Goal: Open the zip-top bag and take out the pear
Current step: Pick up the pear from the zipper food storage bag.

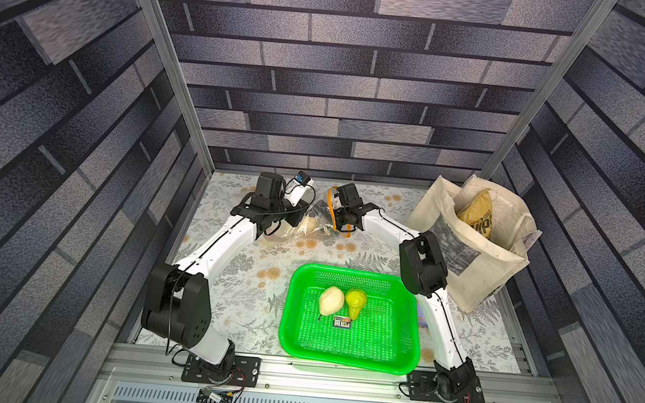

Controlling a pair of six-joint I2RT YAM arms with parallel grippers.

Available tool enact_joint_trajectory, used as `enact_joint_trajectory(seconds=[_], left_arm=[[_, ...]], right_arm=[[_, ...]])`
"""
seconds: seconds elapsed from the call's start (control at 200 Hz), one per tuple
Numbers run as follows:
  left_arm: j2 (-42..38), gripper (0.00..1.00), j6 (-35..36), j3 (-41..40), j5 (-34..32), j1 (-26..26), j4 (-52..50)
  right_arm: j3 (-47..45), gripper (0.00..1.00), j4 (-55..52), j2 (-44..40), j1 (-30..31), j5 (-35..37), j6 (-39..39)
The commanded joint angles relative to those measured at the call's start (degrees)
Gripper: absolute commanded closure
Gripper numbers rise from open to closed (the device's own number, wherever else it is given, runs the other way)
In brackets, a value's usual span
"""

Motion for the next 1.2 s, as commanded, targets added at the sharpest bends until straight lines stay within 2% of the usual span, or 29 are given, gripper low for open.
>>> enact_joint_trajectory(seconds=[0.0, 0.21, 0.406, 0.586, 0.651, 0.746, 0.837, 0.897, 1.197], left_arm=[[-2.5, 1.00, -0.4, 0.1, 2.2, -0.4, 1.1], [-2.6, 0.99, -0.5, 0.1, 3.1, -0.4, 1.2], [-2.6, 0.99, -0.4, 0.0, 2.4, -0.6, 1.2], [-2.4, 1.00, -0.4, -0.1, 0.8, -0.7, 1.2], [-2.0, 1.00, -0.3, -0.2, -0.8, -0.7, 1.0], [-1.5, 1.00, -0.3, 0.1, -3.2, -0.7, 0.6], [-1.3, 1.00, -0.4, 0.2, -3.3, -0.8, 0.5], [-1.5, 1.00, -0.4, 0.0, -2.8, -0.9, 0.7], [-1.9, 1.00, 0.3, -0.6, 0.2, -1.7, 1.2]], right_arm=[[2.7, 0.07, -1.4, 2.6, 0.7, 1.0, 1.1], [3.8, 0.13, -0.3, 4.5, 1.3, 0.3, 1.6], [0.1, 0.29, 5.7, 2.4, 1.3, 1.6, 1.2], [-2.9, 0.41, 8.7, -0.8, 1.3, 3.0, -0.9], [-4.1, 0.42, 10.2, -1.8, 1.3, 2.4, -0.9], [-6.7, 0.39, 11.7, -4.0, 1.3, 3.1, -1.6], [-8.0, 0.18, 11.7, -5.3, 1.2, 4.5, -2.6], [-7.8, 0.10, 11.6, -5.0, 1.2, 4.7, -2.6], [-2.1, 0.06, 10.9, 0.1, 1.2, 8.8, 2.9]])
